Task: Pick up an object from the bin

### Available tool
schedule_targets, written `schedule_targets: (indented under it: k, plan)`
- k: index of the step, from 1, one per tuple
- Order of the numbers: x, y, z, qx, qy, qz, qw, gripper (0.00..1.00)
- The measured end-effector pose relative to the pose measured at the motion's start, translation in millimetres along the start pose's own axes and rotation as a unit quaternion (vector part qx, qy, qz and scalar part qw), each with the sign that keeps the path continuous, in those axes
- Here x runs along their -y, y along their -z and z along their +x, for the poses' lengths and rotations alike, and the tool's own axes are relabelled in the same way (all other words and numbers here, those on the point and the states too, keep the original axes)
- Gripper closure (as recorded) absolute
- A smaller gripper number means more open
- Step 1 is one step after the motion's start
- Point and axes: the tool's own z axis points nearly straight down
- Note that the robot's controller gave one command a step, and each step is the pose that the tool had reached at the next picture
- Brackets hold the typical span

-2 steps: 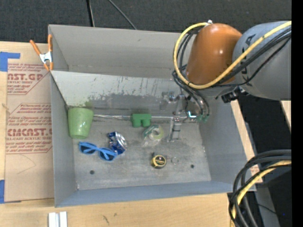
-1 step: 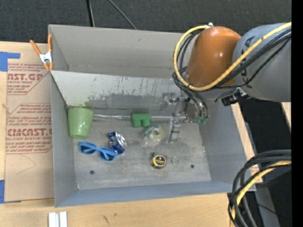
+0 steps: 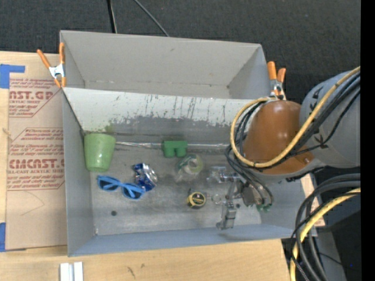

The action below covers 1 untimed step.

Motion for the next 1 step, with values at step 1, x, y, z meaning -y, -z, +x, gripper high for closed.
schedule_targets:
  k: [1]
  plan:
    - [-10.9, -62.9, -30.2, 0.004, -0.007, -0.001, 1.0, 0.0]
